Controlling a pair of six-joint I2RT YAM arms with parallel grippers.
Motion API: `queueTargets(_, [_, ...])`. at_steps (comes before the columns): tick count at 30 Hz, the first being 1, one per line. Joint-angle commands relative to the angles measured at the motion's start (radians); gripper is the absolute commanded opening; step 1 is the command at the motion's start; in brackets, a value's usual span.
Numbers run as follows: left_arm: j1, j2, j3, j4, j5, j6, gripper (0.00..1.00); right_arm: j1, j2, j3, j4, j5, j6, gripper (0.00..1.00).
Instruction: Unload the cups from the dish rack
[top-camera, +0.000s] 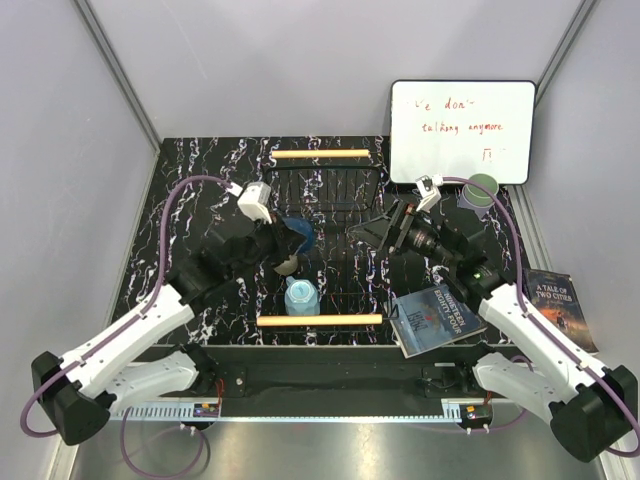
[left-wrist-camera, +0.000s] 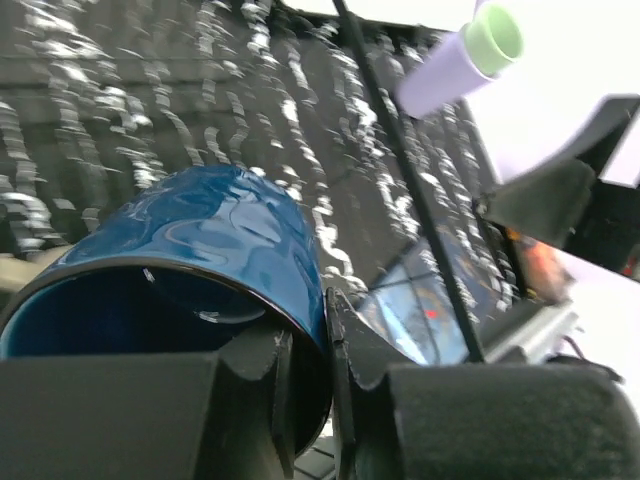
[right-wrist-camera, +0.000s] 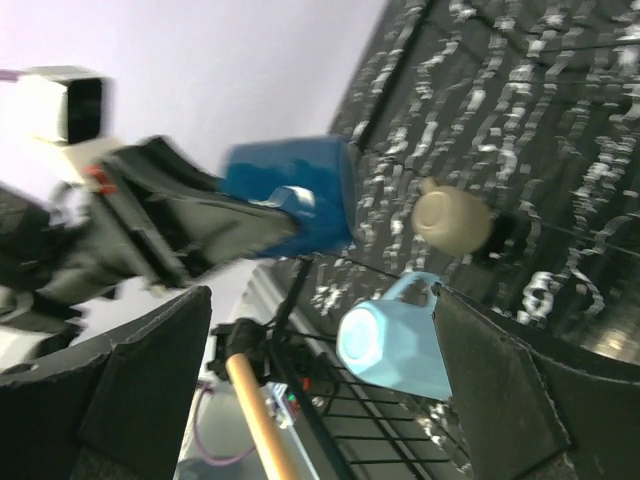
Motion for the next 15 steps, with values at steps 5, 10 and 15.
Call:
queueTargets(5, [0.123, 0.073, 0.37, -0.142, -0.233, 0.191, 0.0, 0.006, -0.042, 0.076, -0.175, 0.152, -0.112, 1.0])
queueTargets(10, [0.249, 0.254, 0.655, -0.296, -0.327, 0.254, 0.0, 0.006, -0.032, 0.102, -0.232, 0.184, -0.138, 1.0])
queueTargets(15, [0.409, 0.56, 0.906, -0.49, -0.332, 0.233, 0.0, 0.006, -0.003, 0.154, -0.3, 0.238, -0.156, 1.0])
